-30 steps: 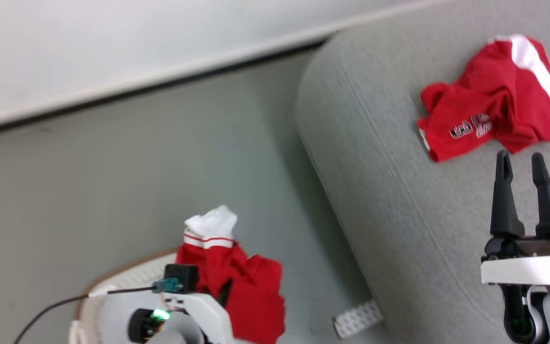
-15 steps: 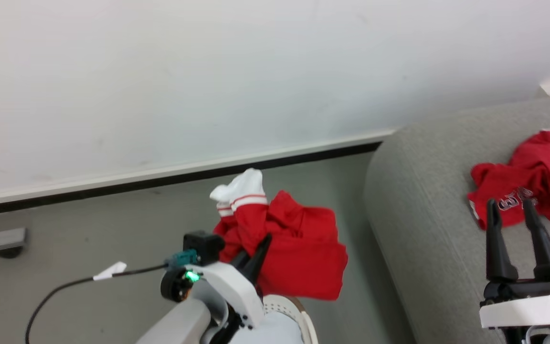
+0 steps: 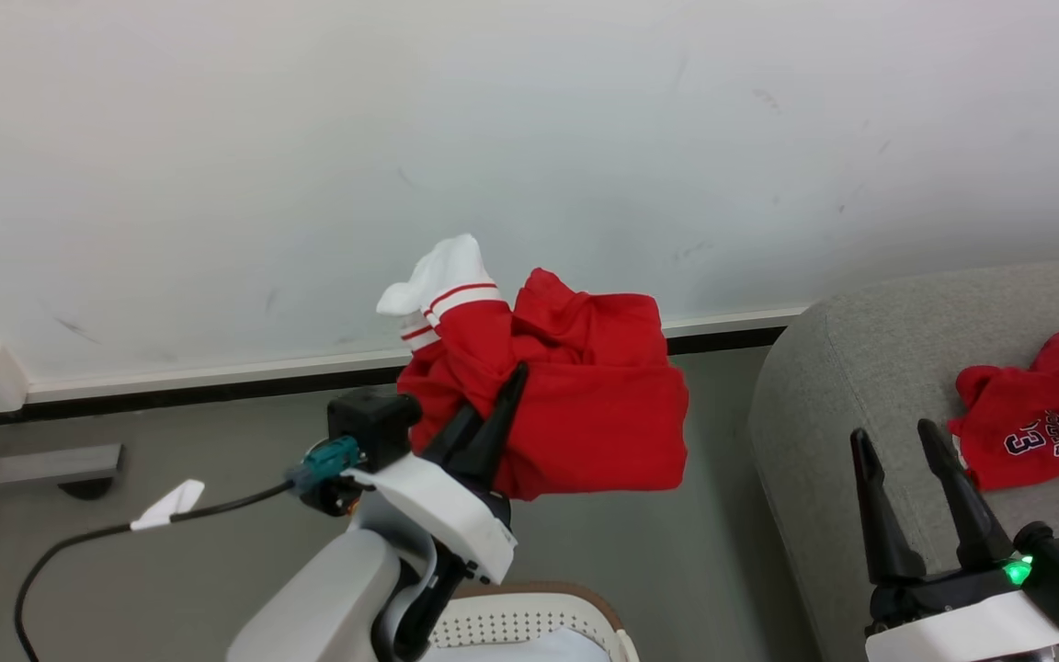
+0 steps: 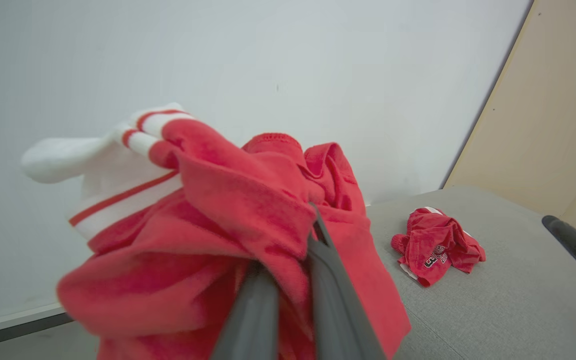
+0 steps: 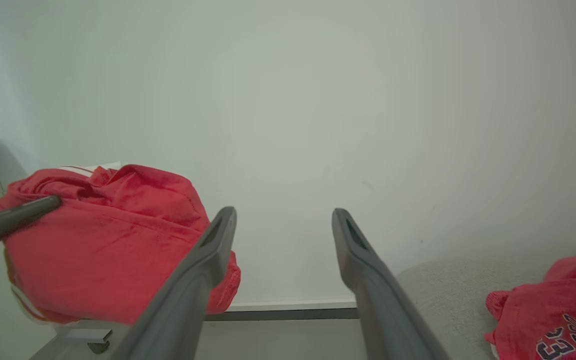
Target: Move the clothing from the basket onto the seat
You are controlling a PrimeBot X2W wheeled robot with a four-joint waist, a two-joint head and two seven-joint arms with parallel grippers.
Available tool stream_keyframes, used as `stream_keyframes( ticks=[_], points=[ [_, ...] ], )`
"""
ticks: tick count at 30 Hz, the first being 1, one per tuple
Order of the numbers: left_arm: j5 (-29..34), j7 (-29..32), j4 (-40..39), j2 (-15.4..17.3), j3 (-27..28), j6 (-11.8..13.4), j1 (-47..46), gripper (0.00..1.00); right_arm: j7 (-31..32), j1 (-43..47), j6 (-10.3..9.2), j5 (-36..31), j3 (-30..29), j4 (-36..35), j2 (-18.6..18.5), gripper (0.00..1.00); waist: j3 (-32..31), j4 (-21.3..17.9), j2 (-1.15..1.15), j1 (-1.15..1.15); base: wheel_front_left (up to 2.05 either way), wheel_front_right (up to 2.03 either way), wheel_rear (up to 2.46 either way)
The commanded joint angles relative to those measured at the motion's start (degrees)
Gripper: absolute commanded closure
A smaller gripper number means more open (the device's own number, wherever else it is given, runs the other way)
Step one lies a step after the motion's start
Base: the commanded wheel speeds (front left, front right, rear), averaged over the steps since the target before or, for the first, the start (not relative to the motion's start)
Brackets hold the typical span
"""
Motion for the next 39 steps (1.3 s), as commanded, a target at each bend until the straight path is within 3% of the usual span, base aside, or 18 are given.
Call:
stream_keyframes(
  ticks=[1,14,19,24,29,39],
  points=[
    [0.1,0.1,-1.1,1.0,0.1,0.5,1.1,1.00,0.1,1.0,-0.11,0.3,0.3,0.2,-0.2,0.00,0.0,-0.1,0.00,0.01,0.00,0.00,0.00],
    [-0.7,1.7,-6.6,2.8,0.0,2.5,3.9,1.00,0.1,-0.4,-0.11,-1.3,5.8,0.9,-2.9,0.00,-0.1,-0.5,0.00,0.01,0.00,0.00,0.00],
    [-0.8,2.6,-7.2,2.9,-0.3,2.8,3.4,1.00,0.4,-3.3,-0.11,-5.5,15.0,2.8,-7.5,0.00,-0.1,-0.4,0.00,0.01,0.00,0.00,0.00],
    [-0.9,3.5,-7.5,2.3,-0.7,2.5,1.9,1.00,0.6,-6.4,-0.11,-7.7,22.4,6.8,-9.2,0.00,-0.1,0.5,0.00,0.01,0.00,0.00,0.00],
    [-0.8,4.3,-7.6,1.7,-1.6,2.0,0.9,1.00,0.2,-9.8,-0.11,-10.5,25.9,12.1,-7.6,0.00,-0.3,2.0,0.00,0.01,0.00,0.00,0.00],
    [-1.8,6.1,-7.9,-0.4,-3.9,0.5,0.1,1.00,0.0,-14.3,-0.11,-14.1,23.4,18.6,-3.1,0.00,-0.8,6.0,0.00,0.01,0.00,0.00,0.00]
  ],
)
